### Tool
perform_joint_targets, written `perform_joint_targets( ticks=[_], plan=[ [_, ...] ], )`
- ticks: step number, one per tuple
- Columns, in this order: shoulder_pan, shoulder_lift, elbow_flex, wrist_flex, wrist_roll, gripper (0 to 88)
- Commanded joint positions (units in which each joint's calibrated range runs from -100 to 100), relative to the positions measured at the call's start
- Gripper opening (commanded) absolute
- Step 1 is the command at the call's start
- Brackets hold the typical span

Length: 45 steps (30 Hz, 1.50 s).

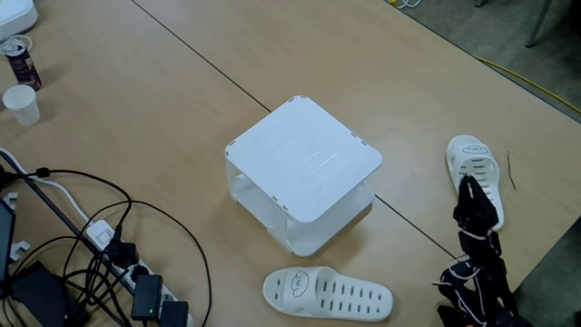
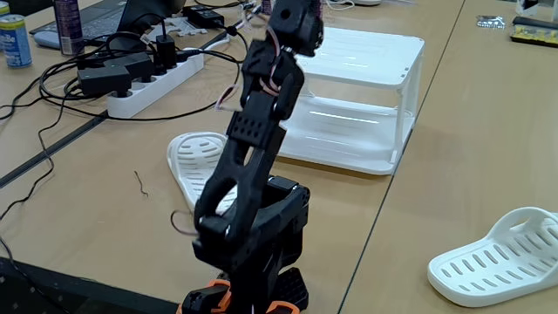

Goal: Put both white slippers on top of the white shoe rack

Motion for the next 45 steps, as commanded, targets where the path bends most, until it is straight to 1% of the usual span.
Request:
perform_joint_targets(
  ticks=[1,6,10,14,17,19,29,35,39,45],
  plan=[
    [-0.11,11.04,-6.68,0.17,0.47,0.8],
    [0.38,22.90,-15.61,0.17,0.47,1.2],
    [1.53,35.61,-27.06,0.17,0.47,0.8],
    [12.39,49.66,-39.51,0.17,0.47,0.8],
    [21.68,57.73,-43.39,0.08,0.47,0.8],
    [27.19,61.69,-41.68,0.08,0.47,0.8],
    [43.39,63.62,-22.82,-0.01,0.47,1.0],
    [49.15,63.62,-11.28,-0.09,0.47,1.3],
    [51.37,64.63,-5.86,-0.01,0.47,1.4],
    [54.49,72.54,-5.59,-0.27,0.47,1.4]
  ],
)
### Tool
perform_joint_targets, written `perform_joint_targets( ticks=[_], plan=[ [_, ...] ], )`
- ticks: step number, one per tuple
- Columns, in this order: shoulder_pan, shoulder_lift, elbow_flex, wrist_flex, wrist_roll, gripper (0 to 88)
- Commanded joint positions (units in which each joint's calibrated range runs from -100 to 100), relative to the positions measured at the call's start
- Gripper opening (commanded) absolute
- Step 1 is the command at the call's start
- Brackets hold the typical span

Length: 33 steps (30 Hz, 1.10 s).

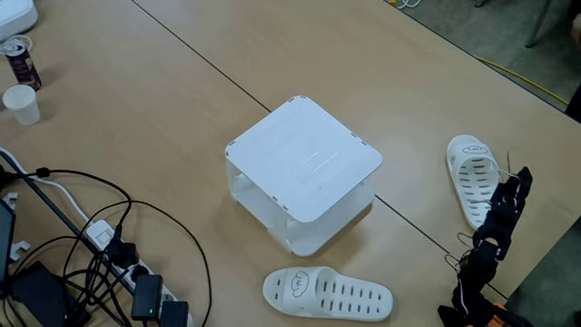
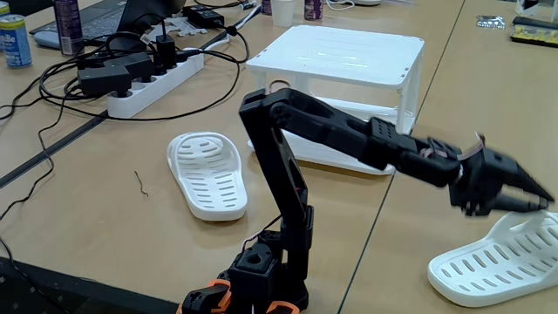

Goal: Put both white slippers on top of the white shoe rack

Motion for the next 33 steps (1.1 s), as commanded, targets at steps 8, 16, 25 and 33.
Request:
perform_joint_targets(
  ticks=[8,16,25,33],
  plan=[
    [2.84,15.56,-8.23,-0.35,0.47,1.3],
    [2.84,19.43,-7.95,0.17,0.47,1.3],
    [1.03,19.27,-2.45,0.25,0.47,1.3],
    [-4.89,19.01,-0.29,0.25,0.47,1.3]
  ],
)
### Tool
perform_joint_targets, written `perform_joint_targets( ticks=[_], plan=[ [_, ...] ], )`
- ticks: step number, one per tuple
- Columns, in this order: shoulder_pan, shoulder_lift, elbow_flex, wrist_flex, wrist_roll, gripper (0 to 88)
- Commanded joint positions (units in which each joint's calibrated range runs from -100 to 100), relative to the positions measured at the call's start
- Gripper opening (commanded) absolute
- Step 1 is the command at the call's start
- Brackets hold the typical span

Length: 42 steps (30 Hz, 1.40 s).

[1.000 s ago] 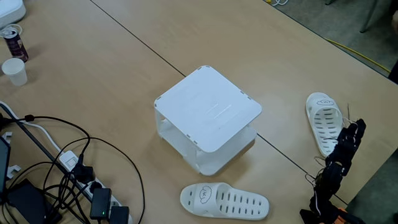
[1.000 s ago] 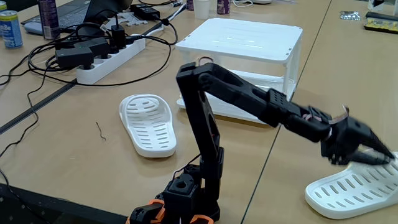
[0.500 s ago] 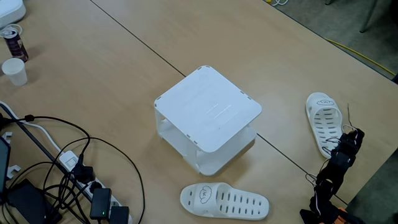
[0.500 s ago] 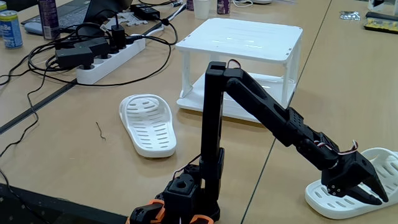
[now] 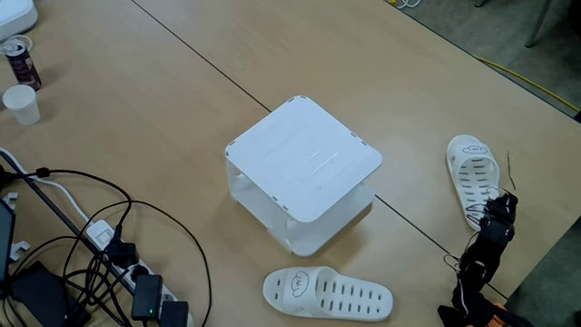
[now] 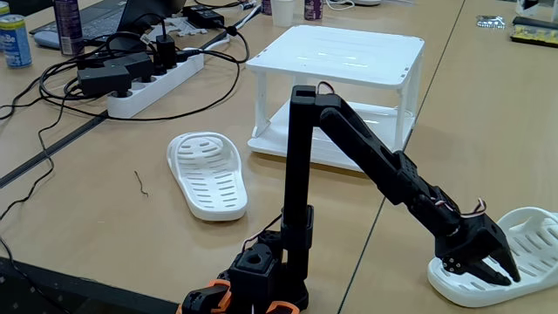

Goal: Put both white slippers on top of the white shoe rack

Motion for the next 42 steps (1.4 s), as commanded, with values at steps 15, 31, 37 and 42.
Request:
perform_joint_targets(
  ticks=[15,31,37,42],
  plan=[
    [-3.97,-1.11,-3.44,0.08,0.47,0.9],
    [4.67,6.21,-4.80,0.17,0.47,0.9],
    [2.28,5.54,-2.00,0.08,0.47,0.9],
    [-2.40,1.92,-0.02,0.08,0.47,1.2]
  ],
)
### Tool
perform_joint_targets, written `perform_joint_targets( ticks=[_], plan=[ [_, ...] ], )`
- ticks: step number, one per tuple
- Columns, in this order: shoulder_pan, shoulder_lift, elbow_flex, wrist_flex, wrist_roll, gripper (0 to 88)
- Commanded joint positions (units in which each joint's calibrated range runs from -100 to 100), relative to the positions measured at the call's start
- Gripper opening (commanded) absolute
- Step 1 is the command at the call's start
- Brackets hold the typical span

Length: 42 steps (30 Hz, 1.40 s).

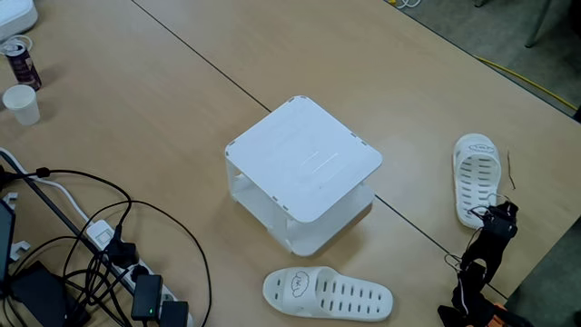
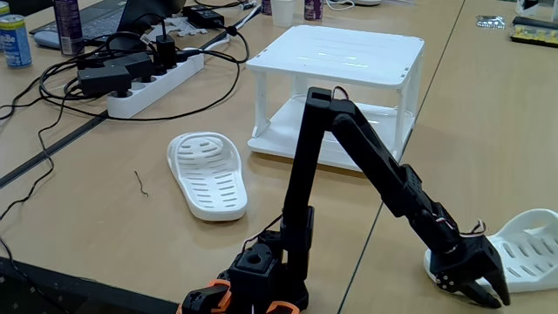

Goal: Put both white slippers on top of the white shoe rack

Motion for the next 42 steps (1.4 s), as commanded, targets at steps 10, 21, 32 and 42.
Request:
perform_joint_targets(
  ticks=[10,21,32,42],
  plan=[
    [-16.38,-8.38,0.07,-0.09,0.47,1.3],
    [-26.74,-7.63,-2.09,-0.18,0.47,1.4],
    [-29.95,0.62,-16.35,-0.18,0.47,1.4],
    [-31.92,-12.17,-10.21,0.17,0.47,1.4]
  ],
)
